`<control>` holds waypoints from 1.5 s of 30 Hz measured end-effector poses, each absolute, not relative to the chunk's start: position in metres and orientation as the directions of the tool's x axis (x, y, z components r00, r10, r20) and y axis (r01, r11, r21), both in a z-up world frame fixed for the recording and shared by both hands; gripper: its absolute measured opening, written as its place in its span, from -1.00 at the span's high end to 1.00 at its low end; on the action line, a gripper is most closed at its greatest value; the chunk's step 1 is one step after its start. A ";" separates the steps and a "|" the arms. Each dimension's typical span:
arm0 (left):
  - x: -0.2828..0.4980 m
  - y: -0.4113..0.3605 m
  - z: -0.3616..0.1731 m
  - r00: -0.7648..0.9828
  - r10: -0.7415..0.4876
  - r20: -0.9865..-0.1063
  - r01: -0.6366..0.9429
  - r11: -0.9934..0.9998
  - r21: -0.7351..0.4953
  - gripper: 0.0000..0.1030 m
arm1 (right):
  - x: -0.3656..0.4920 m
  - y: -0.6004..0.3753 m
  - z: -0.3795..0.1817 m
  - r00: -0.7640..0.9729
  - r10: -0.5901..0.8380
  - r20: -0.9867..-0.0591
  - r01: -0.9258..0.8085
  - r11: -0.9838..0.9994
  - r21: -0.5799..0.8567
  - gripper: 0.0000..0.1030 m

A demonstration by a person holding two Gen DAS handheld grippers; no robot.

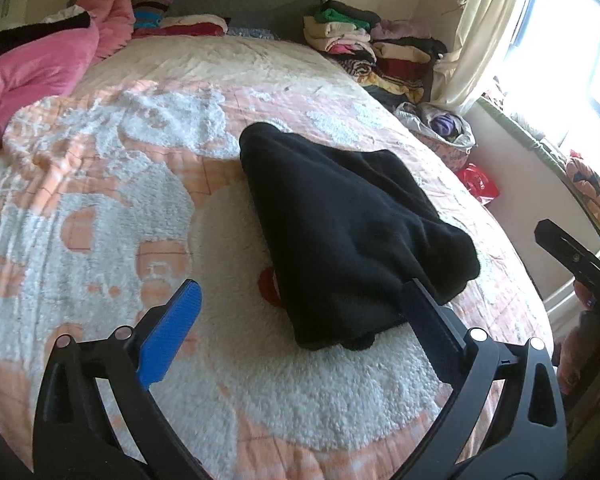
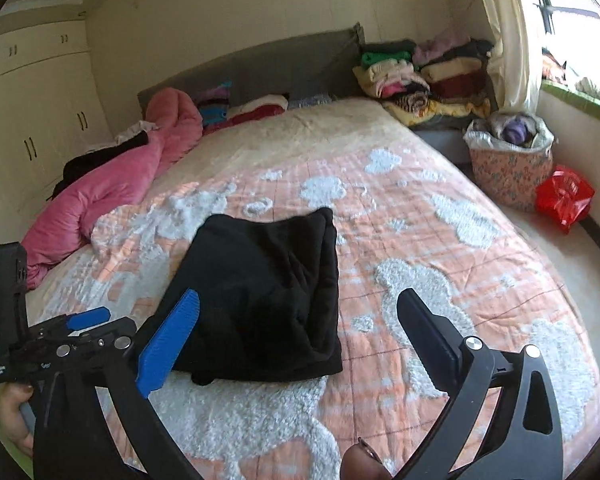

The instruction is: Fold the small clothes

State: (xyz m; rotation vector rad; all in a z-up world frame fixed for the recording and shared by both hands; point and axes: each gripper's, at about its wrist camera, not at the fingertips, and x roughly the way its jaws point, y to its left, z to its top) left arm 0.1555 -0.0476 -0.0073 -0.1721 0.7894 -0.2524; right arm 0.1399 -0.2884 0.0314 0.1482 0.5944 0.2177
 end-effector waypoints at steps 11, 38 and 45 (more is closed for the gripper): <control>0.111 -0.039 0.013 0.725 -0.265 -0.635 0.166 0.963 -0.213 -0.82 | 0.085 -0.281 0.055 0.858 0.191 -0.477 -0.166 0.982 0.094 -0.92; 0.025 -0.027 0.004 0.775 -0.192 -0.603 0.155 0.981 -0.114 -0.82 | -0.004 -0.255 0.029 0.885 0.140 -0.445 -0.147 0.989 0.018 -0.92; 0.014 -0.020 -0.011 0.770 -0.180 -0.612 0.150 0.984 -0.101 -0.82 | -0.009 -0.246 0.007 0.871 0.120 -0.476 -0.146 0.989 -0.017 -0.92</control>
